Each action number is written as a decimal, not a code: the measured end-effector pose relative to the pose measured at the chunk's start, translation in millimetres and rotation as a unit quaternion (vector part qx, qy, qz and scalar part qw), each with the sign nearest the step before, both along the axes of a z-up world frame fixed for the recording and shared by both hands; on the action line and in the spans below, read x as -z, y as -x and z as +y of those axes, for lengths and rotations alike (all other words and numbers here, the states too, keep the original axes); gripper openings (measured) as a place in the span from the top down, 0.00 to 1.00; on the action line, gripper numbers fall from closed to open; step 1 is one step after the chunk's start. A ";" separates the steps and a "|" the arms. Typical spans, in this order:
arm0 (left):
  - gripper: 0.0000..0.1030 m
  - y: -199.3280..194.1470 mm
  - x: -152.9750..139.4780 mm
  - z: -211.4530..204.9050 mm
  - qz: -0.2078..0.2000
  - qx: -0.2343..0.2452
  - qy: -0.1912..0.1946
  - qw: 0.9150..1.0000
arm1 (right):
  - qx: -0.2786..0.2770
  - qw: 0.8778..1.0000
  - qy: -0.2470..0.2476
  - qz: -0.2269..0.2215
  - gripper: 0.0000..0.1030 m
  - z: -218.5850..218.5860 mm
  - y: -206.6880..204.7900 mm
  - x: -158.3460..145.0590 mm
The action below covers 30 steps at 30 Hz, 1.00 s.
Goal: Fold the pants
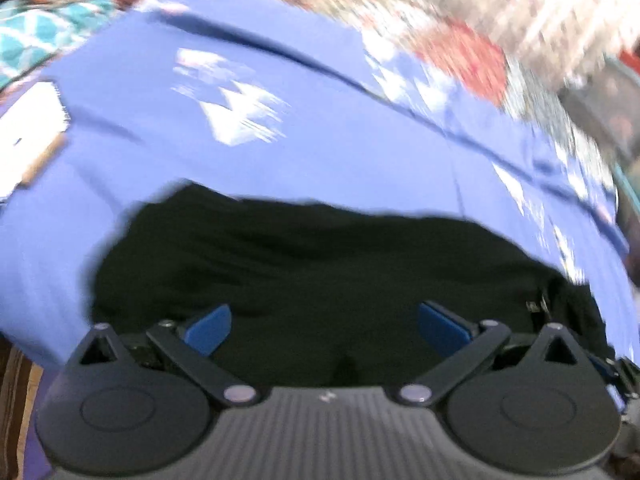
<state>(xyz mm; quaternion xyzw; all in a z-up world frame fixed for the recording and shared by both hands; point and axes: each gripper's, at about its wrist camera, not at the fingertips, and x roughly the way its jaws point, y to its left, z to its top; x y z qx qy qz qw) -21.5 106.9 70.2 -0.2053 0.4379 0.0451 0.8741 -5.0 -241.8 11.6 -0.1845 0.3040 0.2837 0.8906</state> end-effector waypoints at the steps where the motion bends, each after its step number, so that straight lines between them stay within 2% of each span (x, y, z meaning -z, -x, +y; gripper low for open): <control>1: 0.00 8.3 -1.4 13.7 -0.009 -0.016 0.000 1.000 | 0.007 1.000 -0.025 -0.001 0.34 -4.5 0.0 -10.8; 4: 0.00 24.8 3.8 49.2 -0.019 -0.064 0.009 0.998 | 0.063 0.989 -0.136 0.014 0.36 -27.0 -12.7 -34.1; 6: 0.00 33.2 12.2 68.9 -0.011 -0.090 0.025 0.996 | 0.113 0.976 -0.182 0.031 0.44 -39.0 -30.2 -30.4; 8: 0.00 39.5 21.9 82.9 -0.001 -0.107 0.042 0.993 | 0.178 0.966 -0.170 0.072 0.49 -40.4 -42.5 -7.8; 10: 0.00 44.8 30.4 93.3 0.004 -0.117 0.066 0.991 | 0.243 0.955 -0.109 0.132 0.50 -34.0 -57.4 23.6; 13: 0.00 51.8 39.8 101.0 -0.001 -0.119 0.091 0.989 | 0.257 0.958 -0.090 0.085 0.51 -17.4 -44.1 0.9; 15: 0.00 50.4 47.3 105.7 -0.004 -0.114 0.112 0.987 | 0.244 0.962 -0.120 0.036 0.51 -5.1 -29.0 -23.7; 17: 0.00 46.2 57.8 108.6 0.000 -0.110 0.136 0.985 | 0.205 0.966 -0.151 0.042 0.52 13.7 -19.0 -38.5; 19: 0.00 37.6 68.7 108.5 0.006 -0.108 0.157 0.982 | 0.151 0.969 -0.178 0.085 0.60 45.8 -16.4 -41.2; 21: 0.00 28.9 79.5 107.2 0.012 -0.107 0.169 0.980 | 0.095 0.962 -0.205 0.155 0.76 85.9 -18.0 -33.3; 24: 0.01 21.7 86.3 103.8 0.007 -0.110 0.172 0.979 | 0.041 0.940 -0.224 0.255 0.88 149.1 -25.8 -6.5; 25: 0.02 20.1 87.3 102.6 0.006 -0.113 0.169 0.979 | 0.029 0.932 -0.228 0.280 0.89 168.7 -27.9 2.5; 26: 0.08 19.1 87.6 101.0 0.004 -0.115 0.161 0.980 | 0.020 0.924 -0.231 0.304 0.89 189.8 -30.9 13.7; 27: 0.19 19.2 85.9 98.4 0.004 -0.117 0.145 0.982 | 0.017 0.918 -0.232 0.322 0.89 207.5 -32.4 20.2; 28: 0.26 20.3 82.9 96.0 0.007 -0.118 0.129 0.985 | 0.016 0.910 -0.231 0.344 0.89 223.4 -39.4 27.9; 29: 0.38 22.4 79.1 93.2 0.007 -0.113 0.112 0.987 | 0.022 0.898 -0.227 0.377 0.89 239.8 -44.0 43.9; 30: 0.52 25.9 75.6 91.3 0.003 -0.107 0.105 0.989 | 0.036 0.889 -0.221 0.400 0.99 252.0 -46.0 51.1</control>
